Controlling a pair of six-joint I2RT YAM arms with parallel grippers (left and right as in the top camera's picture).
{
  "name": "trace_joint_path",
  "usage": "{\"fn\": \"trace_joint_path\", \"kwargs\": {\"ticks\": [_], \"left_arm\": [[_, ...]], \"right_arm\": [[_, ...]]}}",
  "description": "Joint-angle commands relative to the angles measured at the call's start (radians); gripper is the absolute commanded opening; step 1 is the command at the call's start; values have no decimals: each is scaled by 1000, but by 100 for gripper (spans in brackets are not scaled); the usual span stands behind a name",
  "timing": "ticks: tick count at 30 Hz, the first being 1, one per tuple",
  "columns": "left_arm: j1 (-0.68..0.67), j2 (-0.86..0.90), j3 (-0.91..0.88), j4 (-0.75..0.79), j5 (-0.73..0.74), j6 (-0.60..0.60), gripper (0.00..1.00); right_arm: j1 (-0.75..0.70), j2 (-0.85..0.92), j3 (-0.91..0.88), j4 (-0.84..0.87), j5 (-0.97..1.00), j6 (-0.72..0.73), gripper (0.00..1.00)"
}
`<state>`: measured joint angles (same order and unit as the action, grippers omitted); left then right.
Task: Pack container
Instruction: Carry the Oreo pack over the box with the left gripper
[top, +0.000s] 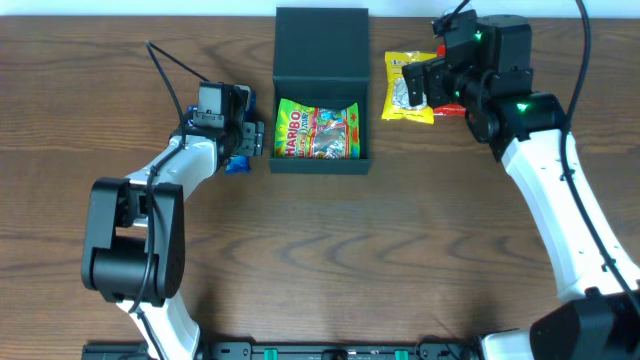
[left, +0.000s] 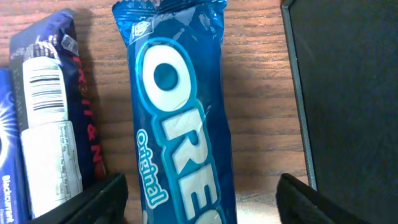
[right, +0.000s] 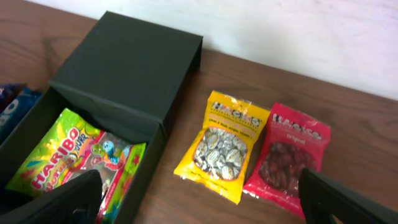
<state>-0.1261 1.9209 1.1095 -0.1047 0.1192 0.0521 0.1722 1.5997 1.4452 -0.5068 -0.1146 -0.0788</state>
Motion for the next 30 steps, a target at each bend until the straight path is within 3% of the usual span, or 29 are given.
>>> {"fn": "trace_joint_path", "kwargs": {"ticks": [1, 24, 30], "left_arm": [[3, 31, 19, 1, -18, 11, 71], [2, -41, 59, -4, -19, -61, 18], [0, -100, 113, -32, -19, -60, 14]], "right_arm": [[-15, 6, 8, -11, 6, 12, 99], [-40, 6, 8, -10, 149, 83, 99], [-50, 6, 8, -9, 150, 83, 99]]}}
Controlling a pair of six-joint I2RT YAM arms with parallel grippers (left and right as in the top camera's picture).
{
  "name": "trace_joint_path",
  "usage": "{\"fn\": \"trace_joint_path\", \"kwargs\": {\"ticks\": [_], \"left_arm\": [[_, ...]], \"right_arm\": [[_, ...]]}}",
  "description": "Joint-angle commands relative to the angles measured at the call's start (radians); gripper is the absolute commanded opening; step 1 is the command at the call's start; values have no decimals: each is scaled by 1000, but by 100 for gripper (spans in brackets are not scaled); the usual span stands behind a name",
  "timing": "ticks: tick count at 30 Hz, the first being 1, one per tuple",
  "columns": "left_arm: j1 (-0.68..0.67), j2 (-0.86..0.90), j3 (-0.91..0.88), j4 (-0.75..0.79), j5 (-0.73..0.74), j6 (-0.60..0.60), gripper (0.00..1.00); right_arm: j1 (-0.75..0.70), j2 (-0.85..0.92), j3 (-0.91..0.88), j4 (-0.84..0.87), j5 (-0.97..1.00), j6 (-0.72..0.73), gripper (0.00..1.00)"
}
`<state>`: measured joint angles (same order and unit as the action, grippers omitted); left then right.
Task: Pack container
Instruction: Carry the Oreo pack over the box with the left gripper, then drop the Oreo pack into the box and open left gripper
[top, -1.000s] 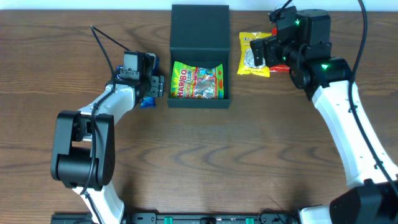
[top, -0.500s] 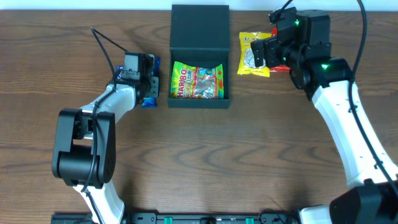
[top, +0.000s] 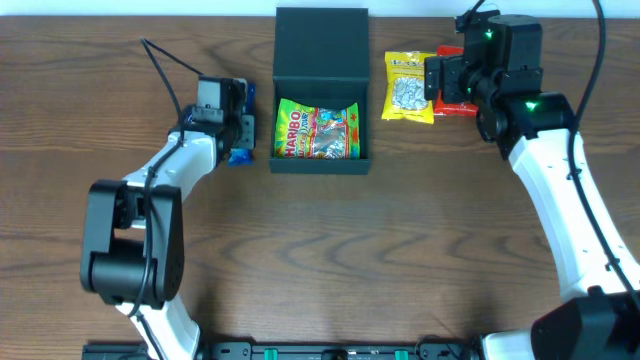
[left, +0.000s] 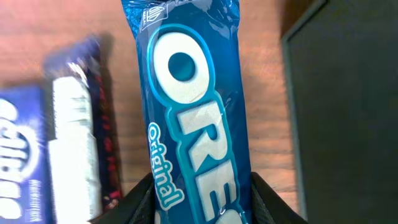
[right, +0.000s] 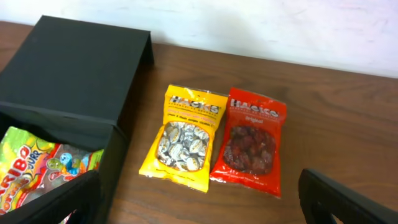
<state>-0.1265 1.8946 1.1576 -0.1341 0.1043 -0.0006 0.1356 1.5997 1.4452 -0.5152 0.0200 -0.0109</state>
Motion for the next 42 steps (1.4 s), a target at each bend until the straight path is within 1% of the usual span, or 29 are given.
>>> {"fn": "trace_joint_path", "kwargs": {"ticks": [1, 4, 5, 9, 11, 14, 17, 19, 24, 30, 37, 40, 42], "left_arm": [[0, -87, 77, -10, -4, -7, 13], [-6, -134, 118, -23, -2, -6, 6], [-11, -148, 128, -21, 1, 3, 6], [-37, -195, 150, -8, 98, 129, 6], [-53, -204, 150, 8, 190, 214, 6], [-77, -201, 150, 2, 354, 411, 6], [-101, -195, 149, -16, 413, 593, 6], [-116, -193, 149, -26, 414, 713, 5], [-143, -182, 149, -17, 417, 971, 6], [-167, -140, 149, 3, 373, 1187, 6], [-212, -56, 149, 91, 235, 1347, 6], [-225, -4, 149, 97, 182, 1442, 6], [-230, 25, 149, 103, 164, 1476, 6]], "right_arm": [[-17, 6, 8, -1, 15, 15, 99], [-28, 6, 8, -1, 14, 19, 99], [-31, 6, 8, -1, 14, 24, 99], [-38, 6, 8, -1, 14, 26, 99], [-38, 6, 8, -1, 14, 26, 99], [-38, 6, 8, -2, 15, 25, 99], [-38, 6, 8, -2, 15, 25, 99], [-38, 6, 8, -2, 15, 25, 99], [-38, 6, 8, -2, 14, 25, 99], [-38, 6, 8, -6, 14, 25, 99], [-38, 6, 8, -14, 15, 25, 99], [-38, 6, 8, -22, 14, 25, 99], [-38, 6, 8, -29, 15, 25, 99]]}}
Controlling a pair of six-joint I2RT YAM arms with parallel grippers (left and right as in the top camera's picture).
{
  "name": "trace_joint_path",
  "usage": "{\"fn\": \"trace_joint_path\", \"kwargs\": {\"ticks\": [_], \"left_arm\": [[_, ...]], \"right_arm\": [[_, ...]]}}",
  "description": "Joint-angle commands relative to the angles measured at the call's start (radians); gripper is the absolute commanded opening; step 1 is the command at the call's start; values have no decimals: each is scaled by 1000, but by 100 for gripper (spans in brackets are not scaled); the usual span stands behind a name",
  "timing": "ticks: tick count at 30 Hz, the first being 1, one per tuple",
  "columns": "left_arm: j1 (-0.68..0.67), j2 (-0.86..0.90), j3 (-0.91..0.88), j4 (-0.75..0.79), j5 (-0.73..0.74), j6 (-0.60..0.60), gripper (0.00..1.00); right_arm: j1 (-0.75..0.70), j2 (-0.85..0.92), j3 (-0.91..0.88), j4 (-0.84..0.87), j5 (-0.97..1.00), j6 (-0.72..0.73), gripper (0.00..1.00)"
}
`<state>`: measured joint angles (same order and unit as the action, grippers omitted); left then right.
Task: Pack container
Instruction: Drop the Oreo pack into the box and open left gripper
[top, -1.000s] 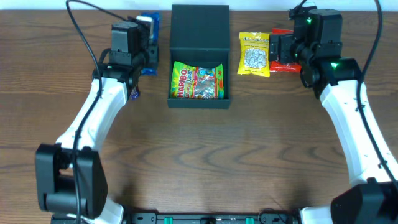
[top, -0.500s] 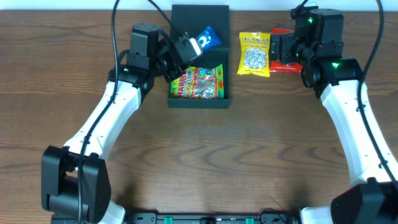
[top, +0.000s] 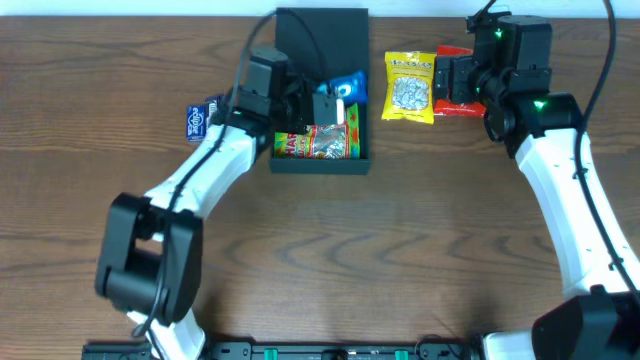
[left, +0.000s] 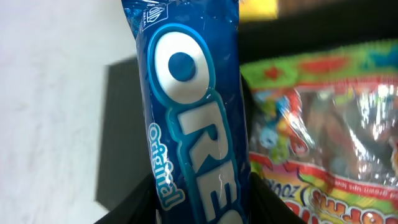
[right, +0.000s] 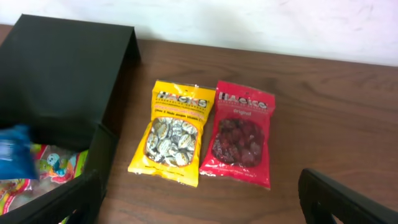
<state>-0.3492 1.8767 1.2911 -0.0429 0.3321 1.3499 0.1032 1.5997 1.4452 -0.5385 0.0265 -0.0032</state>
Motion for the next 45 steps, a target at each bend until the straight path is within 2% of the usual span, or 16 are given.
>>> {"fn": "trace_joint_path", "kwargs": {"ticks": [1, 9, 10, 11, 12, 15, 19, 24, 26, 31, 34, 37, 41, 45], "left_arm": [[-11, 58, 15, 21, -78, 142, 6], [-18, 109, 15, 105, -89, 172, 5], [-18, 111, 15, 105, -88, 172, 9], [-18, 111, 15, 105, -89, 169, 40], [-18, 111, 15, 111, -90, 153, 96], [-18, 110, 15, 173, -146, 36, 95], [-18, 94, 15, 283, -292, -267, 95], [-18, 34, 15, 263, -321, -640, 95], [-18, 9, 15, 238, -321, -733, 95], [-18, -60, 15, 147, -322, -861, 95], [-11, -104, 15, 74, -321, -922, 95], [17, -134, 15, 8, -304, -1034, 95], [84, -144, 15, -80, -209, -1162, 95], [134, -144, 15, -159, -102, -1179, 95]], "right_arm": [[-6, 6, 8, -8, 8, 17, 99], [-6, 6, 8, -12, 8, 17, 99], [-6, 6, 8, -12, 8, 17, 99], [-6, 6, 8, -12, 8, 17, 99], [-6, 6, 8, -12, 8, 17, 99], [-6, 6, 8, -12, 8, 18, 99], [-6, 6, 8, -13, 8, 18, 99], [-5, 6, 8, -19, 7, 18, 99], [-5, 6, 8, -26, 6, 18, 99], [-5, 6, 5, -36, -7, 18, 99], [-4, 13, 5, -24, -76, 17, 99], [5, 35, 5, 5, -134, 17, 98], [31, 92, 5, 49, -132, 18, 99], [56, 179, 6, 113, -131, 18, 98]]}}
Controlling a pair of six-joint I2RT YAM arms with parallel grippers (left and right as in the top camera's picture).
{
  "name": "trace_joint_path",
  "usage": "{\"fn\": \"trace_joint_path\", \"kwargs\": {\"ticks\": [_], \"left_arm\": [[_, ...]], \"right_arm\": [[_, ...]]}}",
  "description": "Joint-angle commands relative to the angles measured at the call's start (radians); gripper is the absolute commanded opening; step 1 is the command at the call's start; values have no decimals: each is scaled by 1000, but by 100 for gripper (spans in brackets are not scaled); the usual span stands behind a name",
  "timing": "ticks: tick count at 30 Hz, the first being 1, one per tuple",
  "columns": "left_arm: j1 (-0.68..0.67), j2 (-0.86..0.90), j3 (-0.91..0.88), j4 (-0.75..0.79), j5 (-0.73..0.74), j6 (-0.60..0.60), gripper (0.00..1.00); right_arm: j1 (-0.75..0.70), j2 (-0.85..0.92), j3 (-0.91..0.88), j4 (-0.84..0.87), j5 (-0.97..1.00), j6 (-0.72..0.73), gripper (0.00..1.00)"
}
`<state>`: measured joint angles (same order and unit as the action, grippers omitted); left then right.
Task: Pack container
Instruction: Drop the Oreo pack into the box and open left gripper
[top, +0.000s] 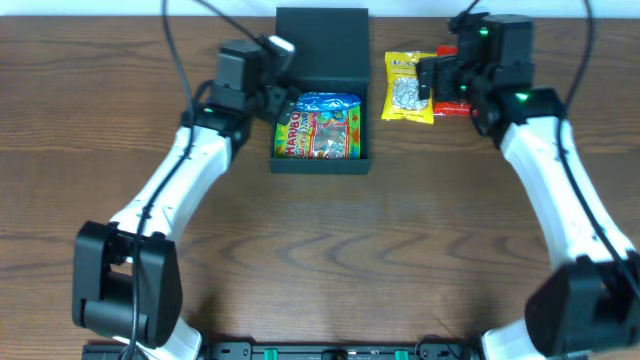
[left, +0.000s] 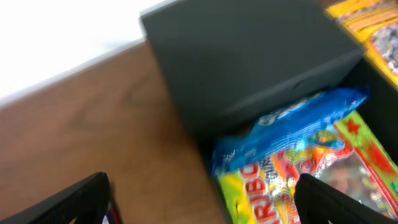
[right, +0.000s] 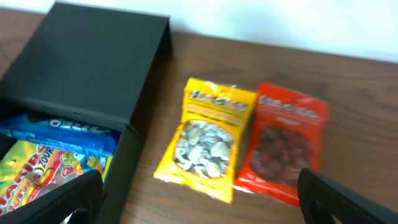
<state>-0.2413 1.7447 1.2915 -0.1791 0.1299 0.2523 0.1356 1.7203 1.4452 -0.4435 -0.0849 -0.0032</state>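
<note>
The black box (top: 320, 150) stands open at the table's far middle, its lid (left: 249, 56) lying back. Inside, a blue Oreo pack (top: 328, 102) lies across the far end on the Haribo bag (top: 318, 135); the left wrist view shows the Oreo pack (left: 292, 121) too. My left gripper (top: 268, 100) hangs open and empty at the box's left wall, and the left wrist view shows this gripper (left: 202, 196) with nothing between its fingers. My right gripper (top: 430, 78) is open over the yellow Hacks bag (right: 208, 146) and the red Hacks bag (right: 283, 149).
The yellow bag (top: 408, 85) and the red bag (top: 455, 95) lie side by side on the wood right of the box. A sliver of a dark wrapper (left: 112, 218) shows left of the box. A white wall runs along the table's far edge (right: 280, 25).
The Oreo pack, then held in my shut left gripper over the box, now lies in the box on the Haribo bag. My left gripper is open and stands further left.
My left gripper was open around the Oreo pack on the table left of the box, then shut on it there. Later it held the pack over the open box. Now the pack lies inside and the gripper is empty. My right gripper stayed open near the Hacks bags.
</note>
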Motion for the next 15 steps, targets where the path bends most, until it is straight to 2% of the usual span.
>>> {"fn": "trace_joint_path", "kwargs": {"ticks": [1, 7, 15], "left_arm": [[33, -12, 15, -39, 107, -82, 95], [38, -12, 15, -94, 108, -82, 95], [38, -12, 15, -100, 108, -82, 95]], "right_arm": [[25, 84, 6, 40, -20, 23, 97], [8, 208, 8, 180, 9, 85, 86], [-14, 293, 8, 256, 237, 84, 75]]}}
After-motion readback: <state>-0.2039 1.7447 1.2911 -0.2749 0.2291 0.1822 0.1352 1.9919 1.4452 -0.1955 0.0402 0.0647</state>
